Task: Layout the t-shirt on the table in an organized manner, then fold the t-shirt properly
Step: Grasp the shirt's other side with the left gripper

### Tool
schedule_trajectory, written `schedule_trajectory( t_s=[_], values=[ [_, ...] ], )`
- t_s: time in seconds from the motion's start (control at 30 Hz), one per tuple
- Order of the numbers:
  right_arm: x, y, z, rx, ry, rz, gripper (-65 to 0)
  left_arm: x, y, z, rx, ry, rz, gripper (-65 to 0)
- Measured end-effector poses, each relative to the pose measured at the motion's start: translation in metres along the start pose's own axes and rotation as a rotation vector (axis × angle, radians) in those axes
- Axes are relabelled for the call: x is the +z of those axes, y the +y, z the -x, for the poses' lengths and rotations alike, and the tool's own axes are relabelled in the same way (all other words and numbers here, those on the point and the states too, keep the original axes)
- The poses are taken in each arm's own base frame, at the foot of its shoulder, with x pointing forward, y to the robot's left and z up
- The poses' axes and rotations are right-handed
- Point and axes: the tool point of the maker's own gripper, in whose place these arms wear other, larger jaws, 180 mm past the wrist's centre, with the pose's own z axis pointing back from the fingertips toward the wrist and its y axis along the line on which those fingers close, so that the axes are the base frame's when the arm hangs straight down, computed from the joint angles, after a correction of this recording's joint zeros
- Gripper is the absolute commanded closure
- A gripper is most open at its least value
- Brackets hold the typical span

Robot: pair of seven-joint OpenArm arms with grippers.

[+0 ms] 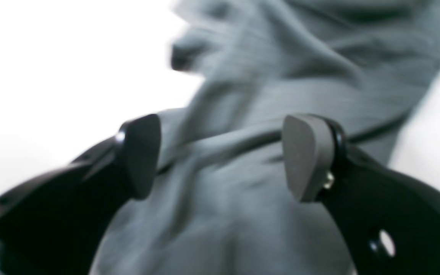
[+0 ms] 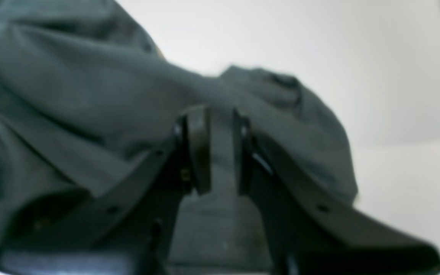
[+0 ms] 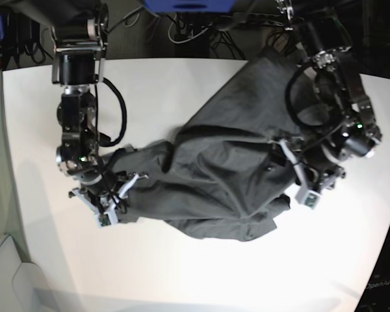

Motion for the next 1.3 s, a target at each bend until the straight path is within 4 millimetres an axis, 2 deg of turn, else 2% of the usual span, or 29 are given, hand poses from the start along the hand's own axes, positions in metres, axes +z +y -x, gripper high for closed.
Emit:
schedule_trajectory(
  t_s=[0.13, 0.23, 0.3, 0.37, 0.5, 0.57, 0.67, 0.73, 0.87, 0.97, 1.13, 1.17, 1.3],
  values=[
    [0.002, -0.009, 0.004, 0.011, -0.003, 0.014, -9.2, -0.051, -0.05, 0.016, 0.016, 0.069, 0.12, -47.5],
    [0.005, -0.014, 0.014, 0.017, 0.025, 0.025, -9.2, -0.069, -0.069, 0.027, -0.014, 0.111, 0.143, -39.7],
    [0.005, -0.017, 0.015, 0.021, 0.03, 0.028, -9.2, -0.075, -0.071, 0.034, -0.016, 0.128, 0.145, -31.1],
    [0.006, -0.022, 0.012, 0.029, 0.018, 0.037, -9.2, -0.08, -0.07, 0.048, -0.013, 0.181, 0.142, -22.1],
    [0.007, -0.024, 0.009, 0.032, 0.012, 0.042, -9.2, -0.084, -0.062, 0.067, -0.005, 0.227, 0.147, -4.1],
    [0.006, -0.024, 0.005, 0.037, 0.01, 0.042, -9.2, -0.085, -0.056, 0.07, 0.0, 0.227, 0.15, 0.0],
    [0.005, -0.026, -0.008, 0.038, -0.019, 0.046, -9.2, -0.084, -0.05, 0.075, -0.005, 0.224, 0.147, -0.7],
    [0.003, -0.027, -0.008, 0.033, -0.023, 0.043, -9.3, -0.081, -0.045, 0.08, -0.015, 0.226, 0.133, -0.5],
    [-0.009, -0.025, 0.024, 0.003, 0.076, 0.025, -9.3, -0.07, -0.033, 0.095, -0.047, 0.268, 0.101, -0.5],
    [-0.015, -0.024, 0.045, -0.013, 0.132, 0.015, -9.2, -0.043, -0.006, 0.116, -0.114, 0.358, 0.004, -0.5],
    [-0.013, -0.019, 0.059, -0.019, 0.16, 0.006, -9.2, 0.007, 0.037, 0.142, -0.222, 0.559, -0.163, -0.5],
    [-0.011, -0.016, 0.064, -0.023, 0.166, 0.001, -9.2, 0.014, 0.043, 0.14, -0.236, 0.563, -0.183, -0.5],
    [0.001, 0.008, 0.079, 0.039, 0.171, -0.033, -9.2, 0.029, 0.059, 0.107, -0.284, 0.491, -0.258, -0.5]
  ],
)
